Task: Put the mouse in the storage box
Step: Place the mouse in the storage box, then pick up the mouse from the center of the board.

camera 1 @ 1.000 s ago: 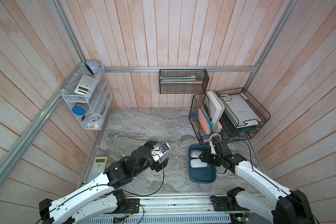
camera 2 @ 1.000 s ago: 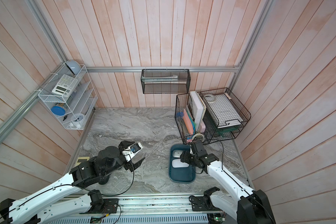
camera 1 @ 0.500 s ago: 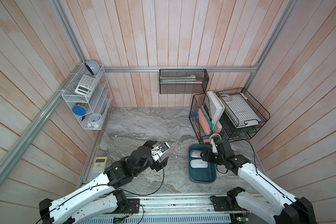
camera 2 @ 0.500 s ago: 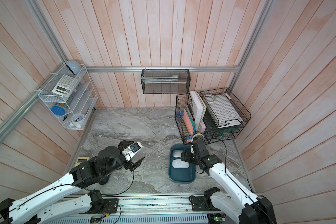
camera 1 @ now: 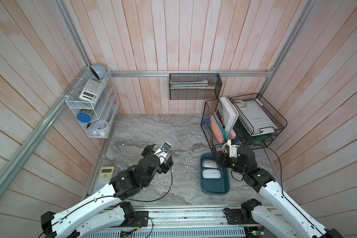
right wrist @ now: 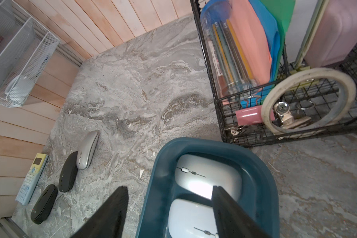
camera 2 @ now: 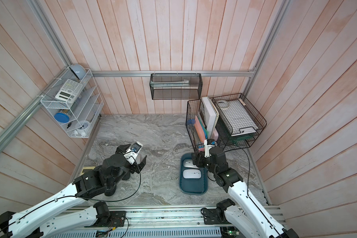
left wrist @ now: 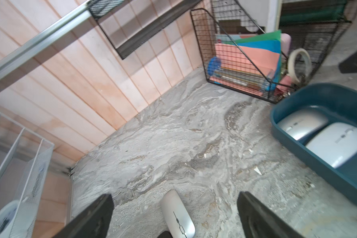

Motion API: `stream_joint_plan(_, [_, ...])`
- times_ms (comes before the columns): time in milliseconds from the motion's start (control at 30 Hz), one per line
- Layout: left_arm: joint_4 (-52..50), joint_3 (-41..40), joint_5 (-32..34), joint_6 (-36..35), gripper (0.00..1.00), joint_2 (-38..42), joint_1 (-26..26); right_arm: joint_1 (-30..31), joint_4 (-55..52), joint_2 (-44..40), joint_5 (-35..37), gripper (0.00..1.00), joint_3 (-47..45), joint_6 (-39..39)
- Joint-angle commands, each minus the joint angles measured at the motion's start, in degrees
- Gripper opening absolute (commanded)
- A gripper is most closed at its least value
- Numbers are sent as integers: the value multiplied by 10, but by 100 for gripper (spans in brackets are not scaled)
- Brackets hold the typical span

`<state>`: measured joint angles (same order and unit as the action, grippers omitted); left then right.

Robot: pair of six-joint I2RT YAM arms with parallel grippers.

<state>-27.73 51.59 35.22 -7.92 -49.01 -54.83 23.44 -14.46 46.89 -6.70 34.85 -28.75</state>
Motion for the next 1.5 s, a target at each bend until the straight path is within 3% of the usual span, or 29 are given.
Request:
stream_joint_plan(0, [-16,43,96,97,100,3,12,1,43,13,3,71,35,19])
stream_joint_plan(100, [-62,52,86,223,100,14,63,3,47,24,0,71,41,31])
stream_joint_plan(200, [-101,25,19,334,100,21,140,2,57,22,2,70,27,45])
stream_joint_plan(300, [-106,-28,-48,399,100,11,194,1,76,15,5,71,7,43])
stream_joint_plan(600, [-82,-126,-80,529,100,-114,229,1,56,35,20,70,9,32])
stream_joint_plan(867, [-47,-159,-123,548,99,-188,254,1,48,39,23,70,9,27])
stream_joint_plan(1167, [-4,-191,-189,541,99,-218,298,2,49,50,14,70,8,19])
stream_joint_plan(1467, [-4,-181,-210,538,99,-245,303,2,46,47,14,69,7,18])
